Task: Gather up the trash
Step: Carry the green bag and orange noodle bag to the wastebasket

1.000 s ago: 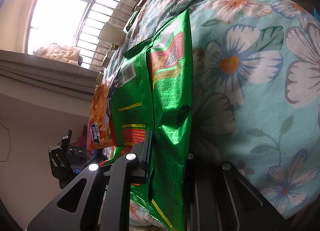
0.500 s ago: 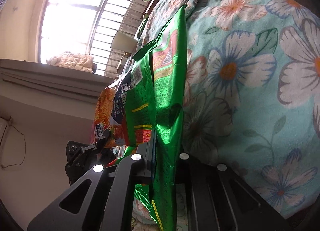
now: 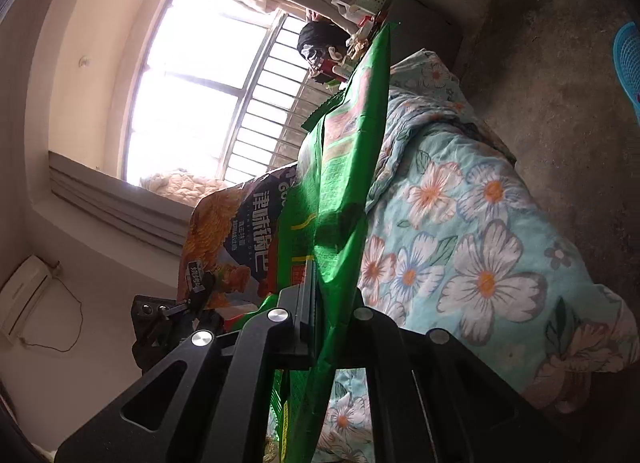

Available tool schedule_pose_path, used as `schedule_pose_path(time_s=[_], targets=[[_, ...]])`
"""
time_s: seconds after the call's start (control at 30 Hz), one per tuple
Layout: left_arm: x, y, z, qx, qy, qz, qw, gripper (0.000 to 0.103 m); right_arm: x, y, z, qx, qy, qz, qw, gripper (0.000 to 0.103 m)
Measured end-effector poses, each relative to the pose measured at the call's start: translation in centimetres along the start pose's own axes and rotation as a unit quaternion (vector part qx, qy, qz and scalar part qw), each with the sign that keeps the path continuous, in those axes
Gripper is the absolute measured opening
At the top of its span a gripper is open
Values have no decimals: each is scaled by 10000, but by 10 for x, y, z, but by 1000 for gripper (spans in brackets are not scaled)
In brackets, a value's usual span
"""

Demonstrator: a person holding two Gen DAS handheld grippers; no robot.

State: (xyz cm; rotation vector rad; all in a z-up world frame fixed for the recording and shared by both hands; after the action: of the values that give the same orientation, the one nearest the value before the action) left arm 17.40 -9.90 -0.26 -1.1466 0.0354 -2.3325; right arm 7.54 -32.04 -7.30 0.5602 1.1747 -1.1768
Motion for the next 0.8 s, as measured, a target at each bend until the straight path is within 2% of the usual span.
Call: schedule_pose_path(time_s=[0.13, 0.27, 0.43, 0.5, 0.6, 0.73, 0.8], targets=[[49, 63, -12, -432, 459, -369, 9973, 1, 26, -50, 51, 765, -2, -343, 9965, 4], [90, 136, -35, -872, 910, -589, 9903, 1, 66, -99, 104, 1408, 127, -813, 9866, 4], [116, 229, -61, -1302, 1374, -505, 9806, 1, 130, -133, 167, 1956, 297, -1653, 9662, 4], [121, 258, -70, -1402, 1492, -444, 9778, 1, 158, -136, 190, 2140, 317, -2070, 9541, 4], [118, 290, -79, -1569, 1419, -395, 9766, 1, 201, -132, 218, 2298, 248, -2761, 9329, 4], [107, 311, -86, -1662, 1396, -353, 9755, 1, 255, -108, 250, 2361, -306, -3907, 8892, 4], [101, 319, -87, -1696, 1417, -296, 9748, 1, 281, -87, 261, 2305, -586, -4330, 8695, 4]])
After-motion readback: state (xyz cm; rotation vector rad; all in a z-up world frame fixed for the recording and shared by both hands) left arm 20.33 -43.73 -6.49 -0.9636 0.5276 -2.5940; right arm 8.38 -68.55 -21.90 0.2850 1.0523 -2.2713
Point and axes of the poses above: each gripper's, at about its wrist camera, not at the fingertips, and y roughly the way its jaws point, x to its right, z to its top, the point moved 7 cm from there along y, roughly the way its jaws point, and after that the axes turned 10 degrees about x, right-handed, at the moved point
